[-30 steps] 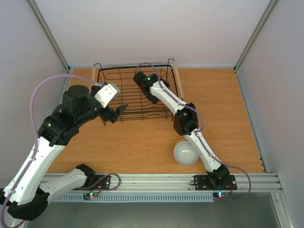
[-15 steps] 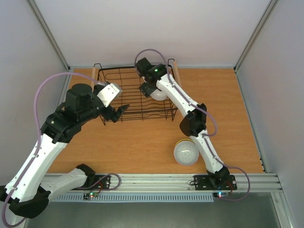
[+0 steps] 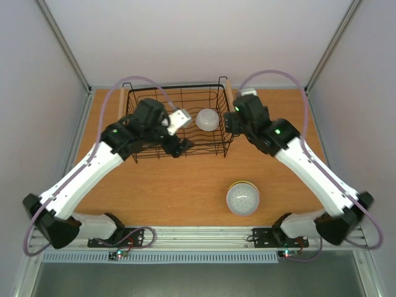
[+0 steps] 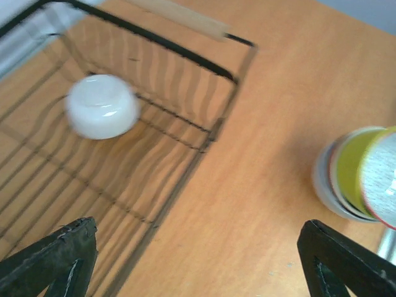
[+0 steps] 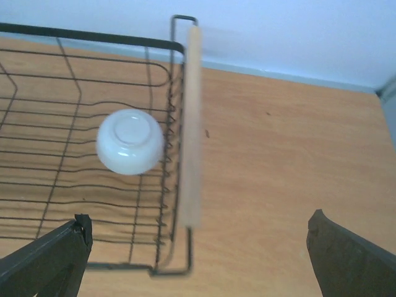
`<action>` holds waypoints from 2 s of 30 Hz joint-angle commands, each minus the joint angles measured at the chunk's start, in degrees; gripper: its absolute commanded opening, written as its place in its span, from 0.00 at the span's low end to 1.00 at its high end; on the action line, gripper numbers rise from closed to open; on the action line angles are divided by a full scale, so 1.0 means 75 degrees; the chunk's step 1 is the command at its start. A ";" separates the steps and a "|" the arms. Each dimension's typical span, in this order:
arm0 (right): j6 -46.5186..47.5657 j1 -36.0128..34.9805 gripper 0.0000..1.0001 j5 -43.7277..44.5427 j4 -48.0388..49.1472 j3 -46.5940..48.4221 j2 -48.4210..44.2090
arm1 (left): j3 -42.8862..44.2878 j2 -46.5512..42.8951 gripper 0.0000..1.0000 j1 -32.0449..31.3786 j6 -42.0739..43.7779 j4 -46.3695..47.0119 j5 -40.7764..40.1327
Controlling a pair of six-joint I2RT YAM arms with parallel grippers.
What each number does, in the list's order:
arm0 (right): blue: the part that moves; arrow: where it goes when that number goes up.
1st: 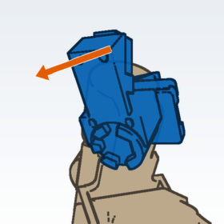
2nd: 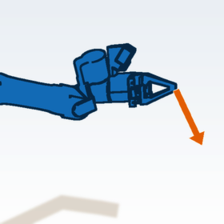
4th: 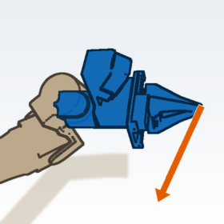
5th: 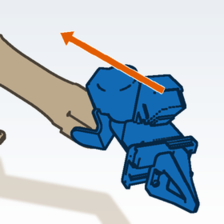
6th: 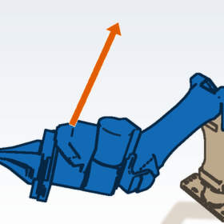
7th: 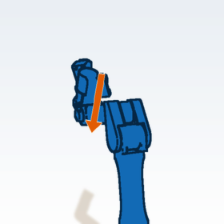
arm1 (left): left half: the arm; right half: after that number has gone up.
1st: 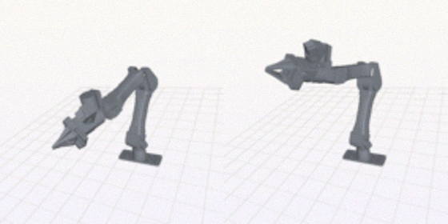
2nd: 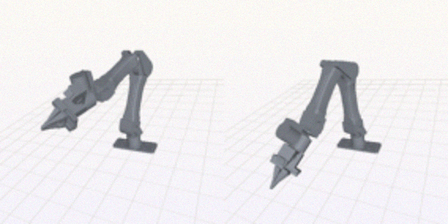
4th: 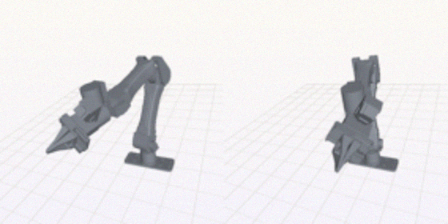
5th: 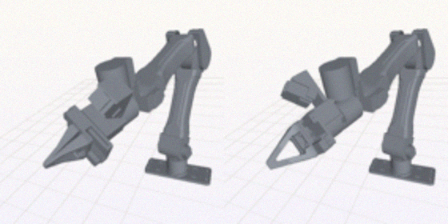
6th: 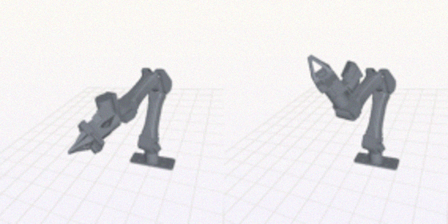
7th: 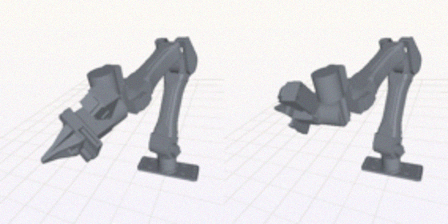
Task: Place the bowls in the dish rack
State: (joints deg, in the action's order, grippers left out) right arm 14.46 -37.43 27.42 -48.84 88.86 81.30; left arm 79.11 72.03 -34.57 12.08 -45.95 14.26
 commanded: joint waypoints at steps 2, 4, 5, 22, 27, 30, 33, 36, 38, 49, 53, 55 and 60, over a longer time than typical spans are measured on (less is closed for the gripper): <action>-0.1450 -0.0011 0.96 0.0759 -0.0139 -0.1859 -0.1606 | 0.0711 0.1208 0.89 -0.1317 -0.0352 -0.0566 0.0288; -0.1677 -0.0013 0.96 0.0968 -0.0428 -0.2374 -0.2199 | 0.1025 0.1769 0.88 -0.1490 -0.0643 -0.0945 0.0796; -0.1766 -0.0013 0.96 0.1069 -0.0574 -0.2584 -0.2489 | 0.1196 0.2017 0.87 -0.1560 -0.0807 -0.1127 0.1027; -0.2828 -0.0012 0.99 0.1758 -0.2222 -0.3736 -0.4533 | 0.1467 0.4268 0.76 -0.3374 -0.2178 -0.1550 0.1229; -0.2861 -0.0013 0.99 0.1660 -0.2220 -0.3762 -0.4499 | 0.2075 0.4713 0.76 -0.3543 -0.2255 -0.1800 0.1261; -0.2832 -0.0013 0.99 0.1555 -0.2150 -0.3788 -0.4508 | 0.2350 0.4939 0.76 -0.3559 -0.2278 -0.1865 0.1200; -0.2796 -0.0013 0.99 0.1495 -0.2111 -0.3797 -0.4509 | 0.2560 0.5155 0.76 -0.3569 -0.2333 -0.1909 0.1175; -0.2763 -0.0013 0.99 0.1465 -0.2082 -0.3797 -0.4511 | 0.2743 0.5382 0.74 -0.3603 -0.2348 -0.2052 0.1111; -0.2739 -0.0007 0.99 0.1452 -0.2058 -0.3806 -0.4511 | 0.2780 0.5471 0.73 -0.3643 -0.2321 -0.2128 0.1099; -0.2691 -0.0013 0.99 0.1271 -0.1934 -0.3843 -0.4132 | 0.2666 0.5526 0.65 -0.3880 -0.2220 -0.2247 0.1195; -0.2690 -0.0013 0.99 0.1249 -0.1925 -0.3855 -0.4187 | 0.2642 0.5622 0.65 -0.3887 -0.2192 -0.2232 0.1244; -0.2690 -0.0012 0.99 0.1247 -0.1932 -0.3856 -0.4203 | 0.2636 0.5663 0.64 -0.3887 -0.2195 -0.2234 0.1273; -0.2707 -0.0013 0.99 0.1341 -0.1943 -0.3843 -0.4276 | 0.2639 0.5720 0.40 -0.3891 -0.2173 -0.2240 0.1329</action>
State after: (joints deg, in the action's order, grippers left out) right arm -5.48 -37.43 36.51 -64.27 60.42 50.28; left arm 98.48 113.86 -63.42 -4.03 -62.08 23.03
